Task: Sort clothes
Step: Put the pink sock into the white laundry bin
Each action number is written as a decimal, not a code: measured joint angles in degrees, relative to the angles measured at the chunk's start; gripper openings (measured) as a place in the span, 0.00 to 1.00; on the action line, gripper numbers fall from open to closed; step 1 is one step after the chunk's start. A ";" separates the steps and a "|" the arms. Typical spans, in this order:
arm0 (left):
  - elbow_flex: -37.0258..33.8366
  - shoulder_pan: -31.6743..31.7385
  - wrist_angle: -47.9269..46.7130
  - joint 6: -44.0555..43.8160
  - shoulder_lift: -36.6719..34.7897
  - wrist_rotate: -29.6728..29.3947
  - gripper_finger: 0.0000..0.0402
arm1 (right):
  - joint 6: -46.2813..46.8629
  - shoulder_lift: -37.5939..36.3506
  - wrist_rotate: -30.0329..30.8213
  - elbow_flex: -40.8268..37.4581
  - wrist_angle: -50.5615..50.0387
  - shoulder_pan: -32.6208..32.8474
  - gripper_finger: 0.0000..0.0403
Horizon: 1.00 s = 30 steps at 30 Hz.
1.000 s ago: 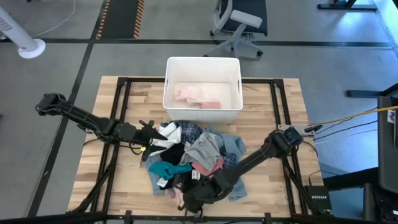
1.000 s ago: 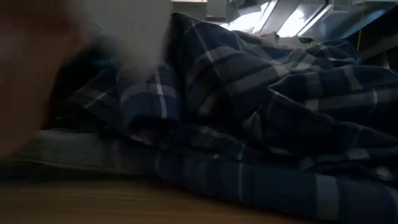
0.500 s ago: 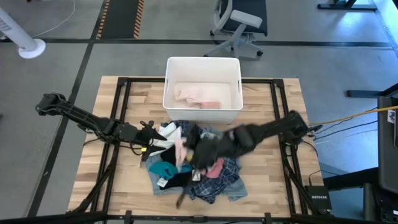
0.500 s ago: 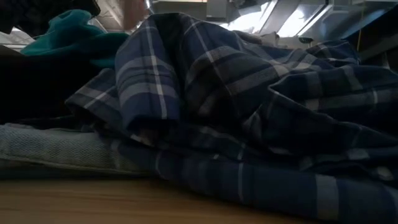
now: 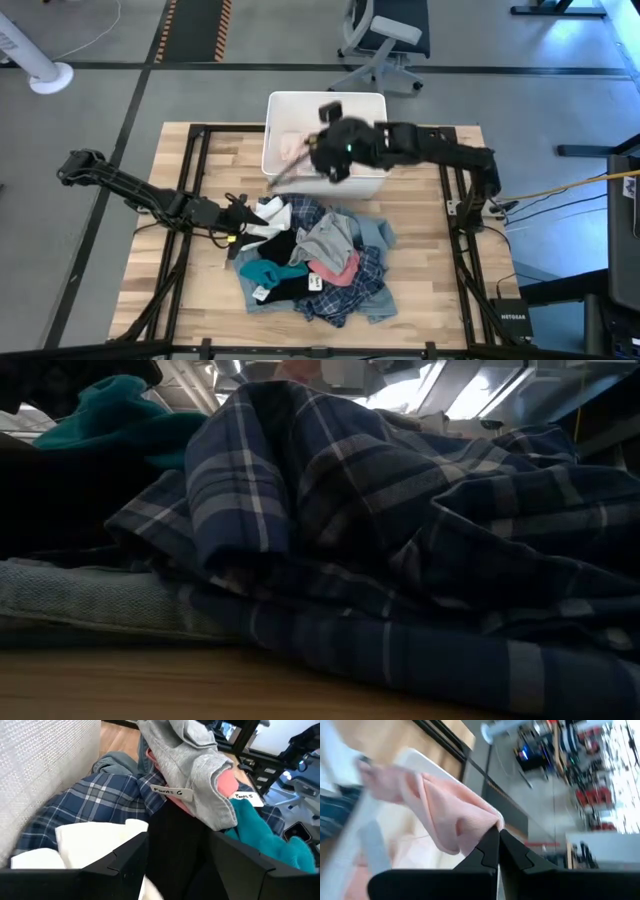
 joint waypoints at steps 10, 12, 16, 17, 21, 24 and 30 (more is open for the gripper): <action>0.00 0.00 10.60 11.38 -2.61 0.02 0.52 | 3.40 0.21 3.47 0.02 -0.12 -11.41 0.02; 0.00 0.02 10.84 13.13 -3.88 0.02 0.52 | 4.33 0.22 3.56 0.02 -0.12 -12.85 0.02; 0.00 0.07 10.80 15.93 -7.10 0.00 0.52 | 6.16 0.22 3.98 0.04 -1.32 -15.17 0.02; 0.00 0.07 10.65 16.25 -7.99 0.02 0.52 | 6.77 0.46 4.10 0.04 -1.72 -15.49 0.02; 0.00 0.07 8.36 17.85 -11.18 0.00 0.52 | 8.13 1.46 4.57 0.00 -3.31 -15.80 0.02; 0.00 0.07 7.14 19.06 -13.40 0.02 0.52 | 9.29 2.24 4.53 -0.02 -4.01 -15.76 0.02; -0.02 0.07 5.54 20.70 -17.46 0.01 0.52 | 12.84 3.21 2.72 -0.07 -6.67 -15.68 0.02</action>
